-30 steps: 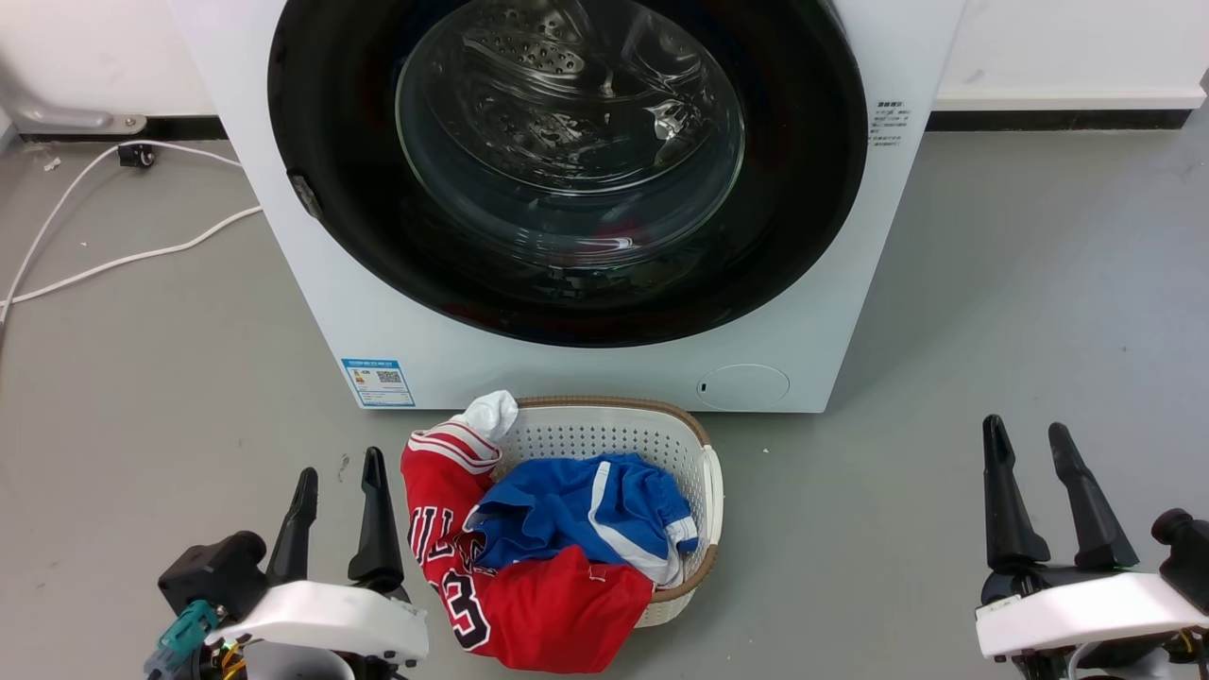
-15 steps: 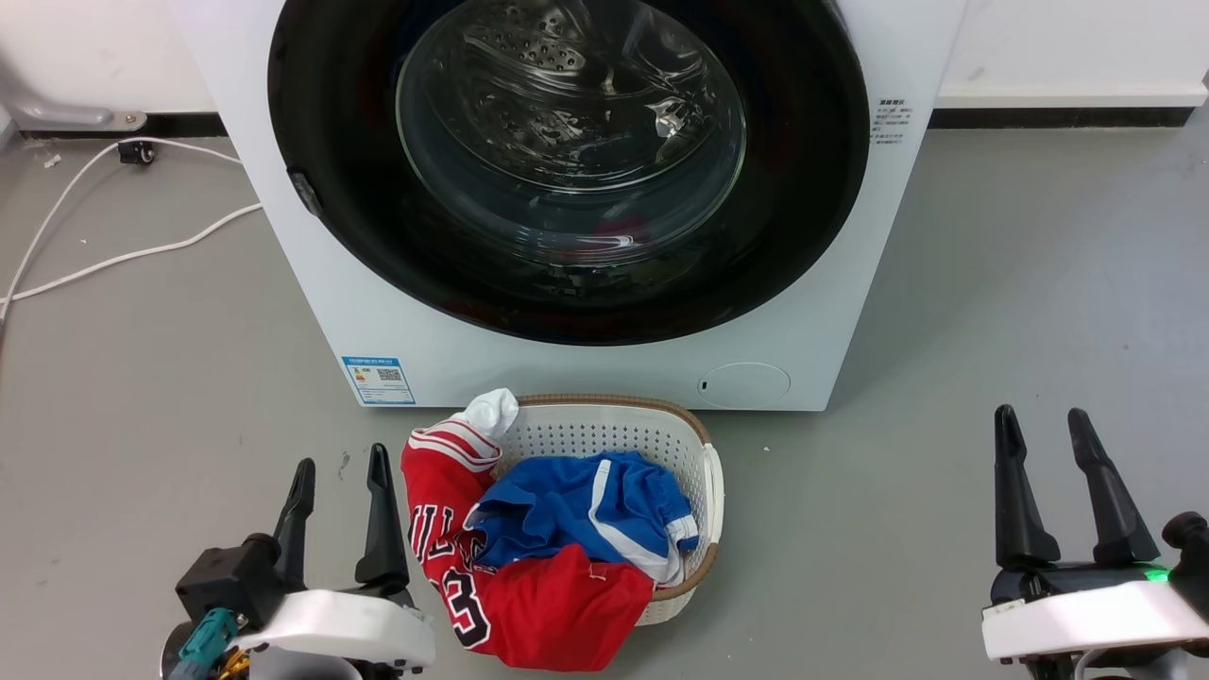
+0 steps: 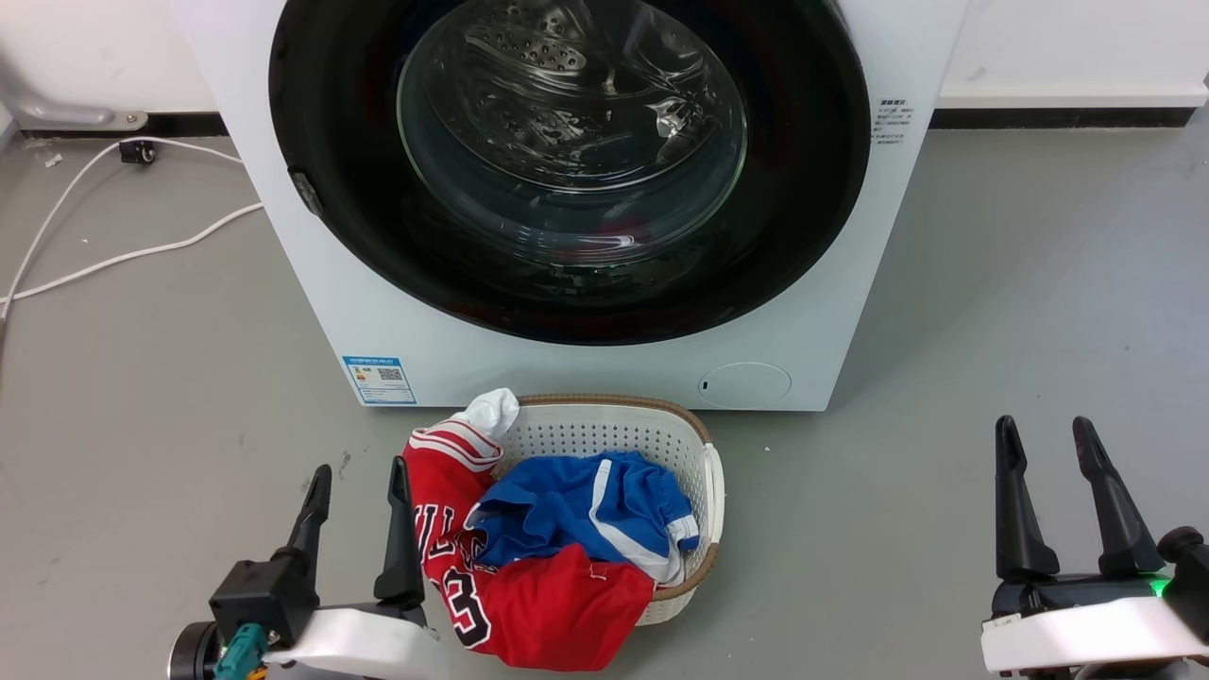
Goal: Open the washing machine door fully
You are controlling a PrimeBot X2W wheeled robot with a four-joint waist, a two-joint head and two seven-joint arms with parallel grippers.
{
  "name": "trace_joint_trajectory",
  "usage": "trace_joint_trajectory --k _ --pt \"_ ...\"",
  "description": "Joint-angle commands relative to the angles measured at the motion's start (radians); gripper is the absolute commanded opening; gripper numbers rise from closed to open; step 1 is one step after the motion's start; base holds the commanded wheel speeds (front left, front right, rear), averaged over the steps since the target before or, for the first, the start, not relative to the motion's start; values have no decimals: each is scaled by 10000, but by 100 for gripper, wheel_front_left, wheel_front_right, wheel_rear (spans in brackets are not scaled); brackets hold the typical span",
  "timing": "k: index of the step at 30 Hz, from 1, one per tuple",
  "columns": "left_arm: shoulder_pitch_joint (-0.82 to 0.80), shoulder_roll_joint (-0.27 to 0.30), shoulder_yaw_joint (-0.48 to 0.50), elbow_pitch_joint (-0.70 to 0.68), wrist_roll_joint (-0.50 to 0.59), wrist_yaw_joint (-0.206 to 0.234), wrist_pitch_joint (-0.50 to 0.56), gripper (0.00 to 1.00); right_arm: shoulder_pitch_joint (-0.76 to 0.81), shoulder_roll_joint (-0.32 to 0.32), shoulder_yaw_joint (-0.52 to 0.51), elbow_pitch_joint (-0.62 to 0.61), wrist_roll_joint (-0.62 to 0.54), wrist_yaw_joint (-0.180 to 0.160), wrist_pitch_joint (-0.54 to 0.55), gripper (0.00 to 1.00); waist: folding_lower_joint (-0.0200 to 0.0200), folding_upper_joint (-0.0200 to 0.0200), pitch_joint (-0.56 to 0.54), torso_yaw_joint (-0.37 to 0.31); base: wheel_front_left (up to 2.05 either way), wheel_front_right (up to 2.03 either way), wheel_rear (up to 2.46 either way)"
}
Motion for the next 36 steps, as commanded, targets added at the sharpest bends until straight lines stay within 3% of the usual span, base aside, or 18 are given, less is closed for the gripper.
trace_joint_trajectory --k 1,23,36 --pt "46 -1 -28 1 243 -55 -108 100 39 -1 -1 -73 -218 0 -97 100 0 0 6 -1 0 0 0" --pt "274 -99 -10 512 1535 -174 -506 100 407 3 -82 403 -1198 -1 -506 100 0 0 5 21 0 0 0" --pt "249 -103 2 861 1228 -79 -499 100 344 4 -110 716 -845 -1 -494 100 0 0 -1 17 0 0 0"
